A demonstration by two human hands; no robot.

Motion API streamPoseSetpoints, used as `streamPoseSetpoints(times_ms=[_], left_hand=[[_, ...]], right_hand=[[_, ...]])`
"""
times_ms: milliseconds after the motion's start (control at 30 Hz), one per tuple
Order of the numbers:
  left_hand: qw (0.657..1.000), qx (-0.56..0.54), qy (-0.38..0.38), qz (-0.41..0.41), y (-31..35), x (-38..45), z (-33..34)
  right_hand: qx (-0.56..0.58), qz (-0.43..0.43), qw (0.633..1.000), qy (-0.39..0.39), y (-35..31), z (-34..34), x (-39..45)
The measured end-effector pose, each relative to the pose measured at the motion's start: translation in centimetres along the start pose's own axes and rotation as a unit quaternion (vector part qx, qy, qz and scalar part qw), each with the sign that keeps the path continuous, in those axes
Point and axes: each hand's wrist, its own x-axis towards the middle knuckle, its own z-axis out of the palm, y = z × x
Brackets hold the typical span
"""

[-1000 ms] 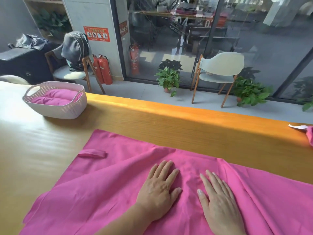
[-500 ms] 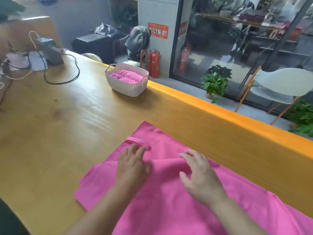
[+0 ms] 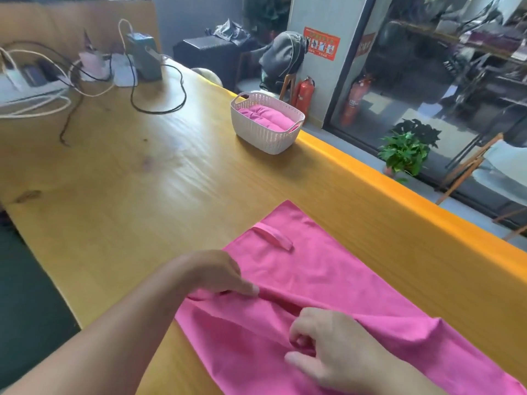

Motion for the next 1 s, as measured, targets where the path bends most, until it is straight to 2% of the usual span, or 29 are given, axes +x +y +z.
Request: streamPoseSetpoints(times_ms=[33,100,167,267,333,433,533,633,700,800,900,967,1000], left_hand=[[0.998,-0.049,-0.011,0.026,-0.4,-0.3,0.2],[0.986,-0.146,-0.022,0.073,-0.8,-0.8,0.7],[0.974,-0.204,-0.012,0.1,-1.1,-1.1,1.1],[0.956,-0.257,0.025,0.137,-1.6,-1.0,1.7],[0.943,-0.298,0.041,0.144,-1.9,-0.7,1.8],[0.928,-0.322,0.071,0.173,-1.9,-0.4,2.0],[0.913,-0.346,0.108,0.188,-1.9,0.3,2.4],[0.896,-0.381,0.155,0.168,-1.6,1.2,2.5],[0.905,-0.348,0.207,0.128,-1.6,2.0,2.1],[0.956,-0.186,0.226,0.021,-2.1,2.9,1.6],[0.971,-0.137,0.196,-0.013,-3.0,3.7,1.9],[0.972,-0.139,0.188,-0.005,-3.2,4.1,1.9],[0.97,-0.131,0.207,0.01,-3.2,4.5,1.5]], right_hand=[[0.052,0.021,0.998,0.015,0.1,-0.2,0.3],[0.126,0.062,0.985,0.097,0.4,-0.9,1.5],[0.129,0.088,0.978,0.137,1.0,-1.5,3.4],[0.134,0.125,0.982,0.04,1.4,-2.3,5.8],[0.16,0.157,0.974,0.005,1.6,-2.7,7.1],[0.214,0.203,0.955,-0.01,2.0,-2.7,8.7],[0.237,0.211,0.948,-0.024,2.0,-2.3,9.8],[0.223,0.193,0.955,0.027,2.4,-2.0,11.2],[0.208,0.194,0.953,0.099,3.5,-2.7,12.4],[0.243,0.221,0.925,0.194,5.6,-4.8,14.6],[0.234,0.237,0.925,0.183,6.7,-6.2,15.9],[0.291,0.221,0.92,0.143,6.3,-6.8,15.1],[0.326,0.208,0.914,0.121,6.0,-7.0,14.3]])
